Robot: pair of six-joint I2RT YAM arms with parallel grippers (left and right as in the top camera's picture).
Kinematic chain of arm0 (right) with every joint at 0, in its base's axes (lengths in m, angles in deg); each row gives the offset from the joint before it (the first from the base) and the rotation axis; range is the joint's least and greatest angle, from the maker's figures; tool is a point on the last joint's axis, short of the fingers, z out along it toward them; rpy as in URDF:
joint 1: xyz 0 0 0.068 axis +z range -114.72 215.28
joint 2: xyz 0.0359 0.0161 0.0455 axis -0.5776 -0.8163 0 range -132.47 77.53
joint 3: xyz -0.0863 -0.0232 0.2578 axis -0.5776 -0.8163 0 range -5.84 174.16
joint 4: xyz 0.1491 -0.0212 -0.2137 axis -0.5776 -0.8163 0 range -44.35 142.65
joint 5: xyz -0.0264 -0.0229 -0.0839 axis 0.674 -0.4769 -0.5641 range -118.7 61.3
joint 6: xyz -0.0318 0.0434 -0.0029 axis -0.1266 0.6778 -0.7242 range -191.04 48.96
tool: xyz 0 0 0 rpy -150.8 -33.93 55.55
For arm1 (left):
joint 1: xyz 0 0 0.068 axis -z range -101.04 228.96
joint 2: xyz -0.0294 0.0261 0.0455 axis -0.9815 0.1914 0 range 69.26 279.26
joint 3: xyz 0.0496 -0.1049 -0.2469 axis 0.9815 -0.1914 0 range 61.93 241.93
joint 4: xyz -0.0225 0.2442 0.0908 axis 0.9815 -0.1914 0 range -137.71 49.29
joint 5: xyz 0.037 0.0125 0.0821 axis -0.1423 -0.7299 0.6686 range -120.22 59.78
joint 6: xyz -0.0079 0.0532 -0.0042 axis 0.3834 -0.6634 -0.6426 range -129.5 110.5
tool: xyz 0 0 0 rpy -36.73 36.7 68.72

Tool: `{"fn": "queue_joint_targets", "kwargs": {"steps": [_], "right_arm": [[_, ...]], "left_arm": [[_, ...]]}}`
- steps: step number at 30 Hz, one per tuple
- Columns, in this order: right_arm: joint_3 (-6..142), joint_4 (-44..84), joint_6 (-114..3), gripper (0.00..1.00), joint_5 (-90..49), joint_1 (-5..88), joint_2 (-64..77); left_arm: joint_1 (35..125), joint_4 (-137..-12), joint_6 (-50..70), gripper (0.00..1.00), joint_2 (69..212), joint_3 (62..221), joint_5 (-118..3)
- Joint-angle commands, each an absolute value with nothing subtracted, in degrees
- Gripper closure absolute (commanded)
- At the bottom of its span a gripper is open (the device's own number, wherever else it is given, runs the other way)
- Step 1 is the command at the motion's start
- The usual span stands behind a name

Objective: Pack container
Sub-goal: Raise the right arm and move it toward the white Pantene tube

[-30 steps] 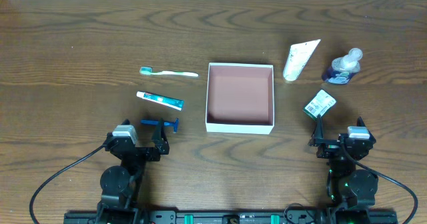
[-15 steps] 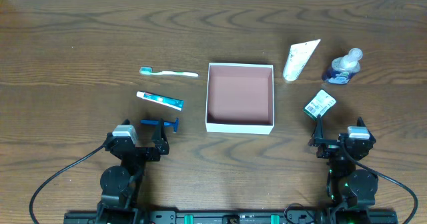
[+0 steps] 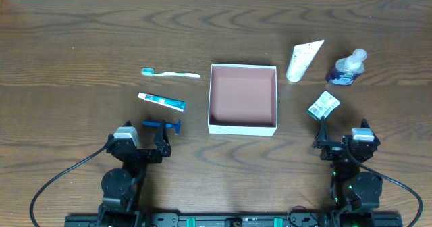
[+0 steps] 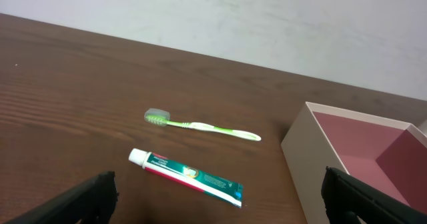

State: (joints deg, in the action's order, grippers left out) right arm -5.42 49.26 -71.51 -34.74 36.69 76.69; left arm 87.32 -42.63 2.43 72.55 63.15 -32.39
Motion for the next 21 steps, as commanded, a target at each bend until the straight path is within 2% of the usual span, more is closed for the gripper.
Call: {"fn": "queue_joint_targets", "kwargs": {"steps": [1,15,21], "right_arm": [[-5.5,49.0,-72.0,0.01,-34.7,37.1,77.1],[-5.5,49.7,-71.8,0.01,-34.5,37.1,77.1],[-5.3,50.2,-67.2,0.01,-20.4,37.1,76.9]], "left_arm": [[87.5,-44.8,1.7,0.02,72.6,62.2,-30.9],[87.5,-44.8,1.7,0.02,72.6,62.2,-30.9],[87.5,-44.8,1.7,0.02,72.6,62.2,-30.9]]}}
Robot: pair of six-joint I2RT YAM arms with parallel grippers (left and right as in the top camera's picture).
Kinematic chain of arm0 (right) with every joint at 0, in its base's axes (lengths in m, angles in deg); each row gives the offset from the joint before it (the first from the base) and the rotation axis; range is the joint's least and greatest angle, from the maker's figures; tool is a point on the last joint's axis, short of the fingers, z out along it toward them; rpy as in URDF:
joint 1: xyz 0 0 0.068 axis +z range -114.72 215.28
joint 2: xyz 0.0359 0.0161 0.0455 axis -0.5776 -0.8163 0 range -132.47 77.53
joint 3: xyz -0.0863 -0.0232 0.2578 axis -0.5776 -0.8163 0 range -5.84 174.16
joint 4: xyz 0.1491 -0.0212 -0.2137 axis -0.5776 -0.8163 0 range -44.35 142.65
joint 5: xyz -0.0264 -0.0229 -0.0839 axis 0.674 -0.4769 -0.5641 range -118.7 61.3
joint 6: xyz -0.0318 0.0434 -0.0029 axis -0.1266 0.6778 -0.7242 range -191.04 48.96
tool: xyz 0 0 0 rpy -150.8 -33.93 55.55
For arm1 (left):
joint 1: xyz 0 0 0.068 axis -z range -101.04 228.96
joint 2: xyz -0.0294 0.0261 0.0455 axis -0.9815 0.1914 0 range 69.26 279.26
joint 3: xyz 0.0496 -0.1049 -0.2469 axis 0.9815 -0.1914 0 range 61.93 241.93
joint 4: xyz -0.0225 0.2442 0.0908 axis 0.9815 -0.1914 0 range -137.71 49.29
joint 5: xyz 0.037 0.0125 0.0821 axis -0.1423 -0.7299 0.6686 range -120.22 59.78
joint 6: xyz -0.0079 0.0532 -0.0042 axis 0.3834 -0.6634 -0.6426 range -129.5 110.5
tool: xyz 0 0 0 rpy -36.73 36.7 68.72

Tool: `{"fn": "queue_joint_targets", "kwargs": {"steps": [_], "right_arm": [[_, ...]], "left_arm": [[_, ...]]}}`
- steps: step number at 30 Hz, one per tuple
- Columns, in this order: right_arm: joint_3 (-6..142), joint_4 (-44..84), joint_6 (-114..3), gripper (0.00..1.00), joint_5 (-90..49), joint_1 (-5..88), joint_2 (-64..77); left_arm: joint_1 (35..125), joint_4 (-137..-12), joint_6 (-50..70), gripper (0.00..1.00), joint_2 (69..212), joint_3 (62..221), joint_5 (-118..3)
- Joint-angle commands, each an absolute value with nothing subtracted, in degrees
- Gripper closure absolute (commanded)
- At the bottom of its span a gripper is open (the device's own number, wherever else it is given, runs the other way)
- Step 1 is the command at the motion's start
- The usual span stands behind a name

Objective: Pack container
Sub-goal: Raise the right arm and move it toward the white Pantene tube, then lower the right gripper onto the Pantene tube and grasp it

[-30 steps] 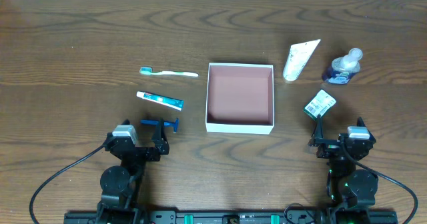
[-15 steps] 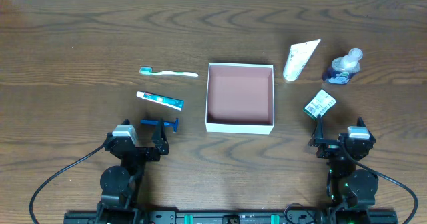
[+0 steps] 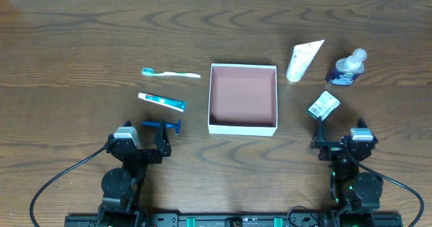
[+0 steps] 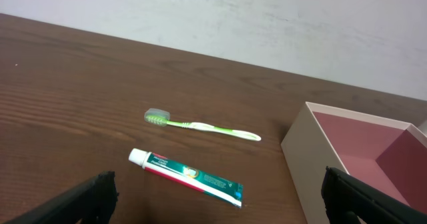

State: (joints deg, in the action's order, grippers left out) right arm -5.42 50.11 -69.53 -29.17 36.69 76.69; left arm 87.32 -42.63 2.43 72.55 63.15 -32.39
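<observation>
A white box with a pink inside (image 3: pixel 210 98) stands open at the table's middle; its near corner (image 4: pixel 303 154) shows in the left wrist view. To its left lie a green toothbrush (image 3: pixel 171 73) (image 4: pixel 200 125), a toothpaste tube (image 3: pixel 162 101) (image 4: pixel 187 177) and a blue razor (image 3: pixel 162 125). On the right are a white tube (image 3: pixel 304 59), a blue bottle (image 3: pixel 347 68) and a small packet (image 3: pixel 324 105). My left gripper (image 3: pixel 137 140) (image 4: pixel 217 197) is open and empty, just short of the razor. My right gripper (image 3: pixel 344 139) stands open, just short of the packet.
The dark wooden table (image 3: pixel 81 31) runs wide on all sides. A pale wall (image 4: pixel 267 17) rises beyond its far edge. Cables trail from both arm bases at the near edge.
My right gripper has shifted very slightly. The left gripper and every object lie where they were.
</observation>
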Motion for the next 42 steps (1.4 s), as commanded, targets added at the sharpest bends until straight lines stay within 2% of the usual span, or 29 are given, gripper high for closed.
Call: {"fn": "queue_joint_targets", "kwargs": {"steps": [1,5,9,14,20,23,27,30,31,35,42], "right_arm": [[-4.7,49.7,-67.2,0.01,-19.1,37.1,76.5],[2.3,44.0,-67.3,0.01,-18.8,37.1,71.9],[14.8,39.2,-68.3,0.01,-18.7,37.1,61.0],[37.8,25.5,-68.3,0.01,-13.4,37.1,40.7],[70.3,-0.6,-69.0,0.01,-2.9,37.2,15.7],[81.1,-4.0,-68.9,0.01,6.0,37.2,6.8],[84.7,-1.1,-60.8,0.01,14.8,37.2,0.1],[84.7,3.6,-61.6,0.01,16.2,37.2,-3.4],[84.7,4.1,-60.5,0.01,14.8,37.2,-4.2],[84.7,2.8,-50.6,0.11,0.7,37.8,-8.2],[84.7,1.5,-39.1,0.14,-15.5,42.1,-13.0]], "left_arm": [[87.5,-44.8,1.7,0.02,72.6,62.2,-30.9],[87.5,-44.8,1.7,0.02,72.6,62.2,-30.9],[87.5,-44.8,1.7,0.02,72.6,62.2,-30.9],[87.5,-44.8,1.7,0.02,72.6,62.2,-30.9],[87.5,-44.8,1.7,0.02,72.6,62.2,-30.9],[87.5,-44.8,1.7,0.02,72.6,62.2,-30.9],[87.5,-44.8,1.7,0.02,72.6,62.2,-30.9],[87.5,-44.8,1.7,0.02,72.6,62.2,-30.9],[87.5,-44.8,1.7,0.02,72.6,62.2,-30.9],[87.5,-44.8,1.7,0.02,72.6,62.2,-30.9],[87.5,-44.8,1.7,0.02,72.6,62.2,-30.9]]}}
